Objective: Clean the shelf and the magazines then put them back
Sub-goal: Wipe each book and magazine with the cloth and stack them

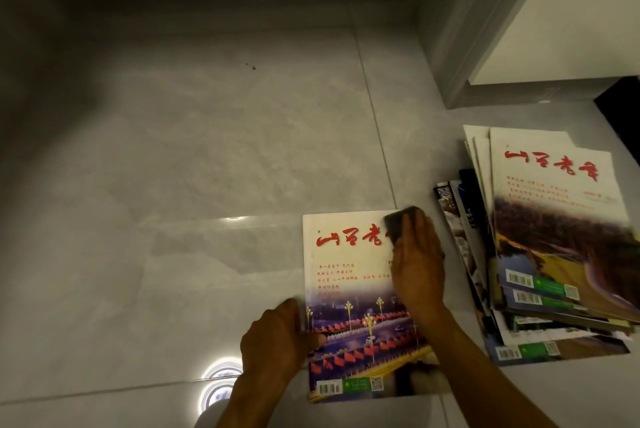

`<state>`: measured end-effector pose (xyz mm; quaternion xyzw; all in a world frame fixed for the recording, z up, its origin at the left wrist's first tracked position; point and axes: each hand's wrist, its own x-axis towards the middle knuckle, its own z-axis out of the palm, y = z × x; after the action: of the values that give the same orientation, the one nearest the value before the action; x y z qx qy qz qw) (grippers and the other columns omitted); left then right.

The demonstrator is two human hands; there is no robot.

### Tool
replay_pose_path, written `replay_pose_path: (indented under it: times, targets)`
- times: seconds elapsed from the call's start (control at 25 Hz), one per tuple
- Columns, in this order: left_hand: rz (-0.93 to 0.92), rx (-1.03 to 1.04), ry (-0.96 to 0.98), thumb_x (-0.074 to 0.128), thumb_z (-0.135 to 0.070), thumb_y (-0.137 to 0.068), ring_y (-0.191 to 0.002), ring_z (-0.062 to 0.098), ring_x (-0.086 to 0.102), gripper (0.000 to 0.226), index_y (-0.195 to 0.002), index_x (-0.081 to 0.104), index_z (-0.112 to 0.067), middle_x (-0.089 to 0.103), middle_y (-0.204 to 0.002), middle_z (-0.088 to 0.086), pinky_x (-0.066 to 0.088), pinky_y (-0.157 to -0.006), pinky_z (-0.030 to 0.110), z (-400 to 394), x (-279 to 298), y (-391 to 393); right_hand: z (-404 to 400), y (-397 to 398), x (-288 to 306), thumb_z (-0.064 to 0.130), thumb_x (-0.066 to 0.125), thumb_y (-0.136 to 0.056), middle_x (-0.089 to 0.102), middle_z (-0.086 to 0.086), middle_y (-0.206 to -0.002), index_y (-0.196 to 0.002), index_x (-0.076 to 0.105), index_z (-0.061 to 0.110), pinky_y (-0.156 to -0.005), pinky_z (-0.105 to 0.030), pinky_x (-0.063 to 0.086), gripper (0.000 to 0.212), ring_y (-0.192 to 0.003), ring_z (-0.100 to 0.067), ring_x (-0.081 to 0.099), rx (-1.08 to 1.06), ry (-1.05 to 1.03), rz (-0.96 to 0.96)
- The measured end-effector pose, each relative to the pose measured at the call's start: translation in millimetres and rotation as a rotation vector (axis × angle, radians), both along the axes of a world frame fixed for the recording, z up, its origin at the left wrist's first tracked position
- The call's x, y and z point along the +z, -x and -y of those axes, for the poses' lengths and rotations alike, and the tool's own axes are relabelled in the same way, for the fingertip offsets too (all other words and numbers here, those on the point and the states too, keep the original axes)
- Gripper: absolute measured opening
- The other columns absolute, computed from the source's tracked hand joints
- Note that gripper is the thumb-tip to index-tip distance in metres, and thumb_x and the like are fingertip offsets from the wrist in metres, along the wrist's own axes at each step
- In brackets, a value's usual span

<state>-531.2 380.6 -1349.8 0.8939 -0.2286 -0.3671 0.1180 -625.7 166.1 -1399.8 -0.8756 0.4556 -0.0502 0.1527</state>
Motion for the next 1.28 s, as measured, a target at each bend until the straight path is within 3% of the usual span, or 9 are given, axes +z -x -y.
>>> replay_pose_path:
  times: [0.08, 0.28, 0.44, 0.6, 0.76, 0.92, 1.08, 1.16, 1.28]
  targets:
    - [-0.004, -0.005, 0.011, 0.066, -0.059, -0.080, -0.079, 0.002, 0.054, 0.048, -0.118, 0.051, -0.035, 0.066, -0.112, -0.015, 0.043, -0.073, 0.017, 1.3, -3.1, 0.4, -18.2, -19.1, -1.8, 0.018, 0.058, -0.091, 0.011, -0.016, -0.160, -0.152, 0.019, 0.009, -0.118, -0.052, 0.016, 0.073, -0.147, -0.034, 0.008, -0.110, 0.066, -0.046]
    - [-0.014, 0.026, 0.012, 0.067, -0.062, -0.077, -0.075, 0.004, 0.056, 0.043, -0.108, 0.053, -0.035, 0.067, -0.100, -0.014, 0.045, -0.071, 0.017, 0.0, -6.3, 0.1, -45.3, -64.0, 1.9, 0.014, 0.057, -0.093, 0.007, -0.004, -0.161, -0.153, 0.021, 0.019, -0.121, -0.044, 0.008, 0.070, -0.148, -0.023, 0.000, 0.758, 0.016, 0.007]
    - [0.019, 0.069, 0.067, 0.065, -0.071, -0.072, -0.078, 0.003, 0.056, 0.057, -0.113, 0.046, -0.035, 0.064, -0.106, -0.017, 0.044, -0.068, 0.013, -6.1, -9.3, 1.0, -15.5, -60.2, 4.0, 0.018, 0.054, -0.097, 0.014, -0.003, -0.161, -0.152, 0.025, 0.019, -0.119, -0.048, 0.019, 0.062, -0.148, -0.024, 0.008, 0.430, -0.046, 0.063]
    - [0.190, -0.010, 0.258, 0.068, -0.073, -0.063, -0.120, 0.014, 0.047, 0.093, -0.140, 0.031, -0.036, 0.044, -0.139, -0.007, 0.041, -0.098, 0.028, -15.1, -27.1, 0.4, -81.3, -18.4, -3.9, 0.025, 0.064, -0.089, 0.022, -0.001, -0.159, -0.150, 0.032, 0.023, -0.120, -0.049, 0.014, 0.069, -0.148, -0.024, 0.010, 0.802, 0.010, 0.061]
    - [0.332, -0.367, 0.346, 0.068, -0.058, -0.070, -0.138, 0.023, 0.029, 0.090, -0.147, 0.025, -0.040, 0.033, -0.154, -0.001, 0.034, -0.106, 0.046, -36.7, -51.0, -5.3, -129.8, 68.0, -15.0, 0.048, 0.080, -0.068, 0.043, 0.000, -0.146, -0.137, 0.042, 0.025, -0.118, -0.047, 0.011, 0.082, -0.145, -0.030, 0.019, 1.043, 0.188, -0.134]
    - [0.189, -0.166, 0.416, 0.050, -0.053, -0.086, -0.141, 0.021, 0.025, 0.058, -0.141, 0.034, -0.049, 0.029, -0.155, -0.001, 0.028, -0.114, 0.047, -33.5, -50.5, -0.3, -94.0, 59.1, 7.3, 0.043, 0.069, -0.080, 0.037, 0.007, -0.150, -0.141, 0.039, 0.030, -0.114, -0.044, 0.029, 0.069, -0.143, -0.018, 0.026, 1.234, 0.122, -0.049]
    - [0.212, -0.101, 0.426, 0.026, -0.073, -0.087, -0.136, 0.024, 0.035, 0.072, -0.148, 0.030, -0.035, 0.036, -0.149, 0.007, 0.031, -0.108, 0.046, -24.0, -42.7, 2.8, -44.6, 5.3, 9.1, 0.024, 0.039, -0.094, 0.040, 0.007, -0.150, -0.139, 0.049, 0.025, -0.114, -0.049, 0.030, 0.046, -0.144, -0.015, 0.023, 0.862, -0.126, 0.096]
    - [0.242, -0.134, 0.390, 0.030, -0.072, -0.087, -0.135, 0.026, 0.037, 0.074, -0.146, 0.038, -0.030, 0.034, -0.150, 0.007, 0.038, -0.109, 0.048, -27.8, -48.2, 2.7, -62.2, 20.0, -1.3, 0.024, 0.054, -0.092, 0.034, 0.001, -0.154, -0.142, 0.045, 0.021, -0.109, -0.055, 0.035, 0.051, -0.145, -0.020, 0.019, 0.647, -0.062, 0.091]
    - [0.210, -0.117, 0.392, 0.057, -0.049, -0.090, -0.134, 0.028, 0.040, 0.056, -0.142, 0.045, -0.031, 0.035, -0.151, 0.003, 0.043, -0.105, 0.048, -23.5, -44.7, 3.3, -119.3, 87.7, -4.8, 0.053, 0.076, -0.070, 0.032, 0.000, -0.153, -0.143, 0.037, 0.028, -0.111, -0.054, 0.033, 0.086, -0.143, -0.024, 0.023, 0.989, 0.119, -0.072]
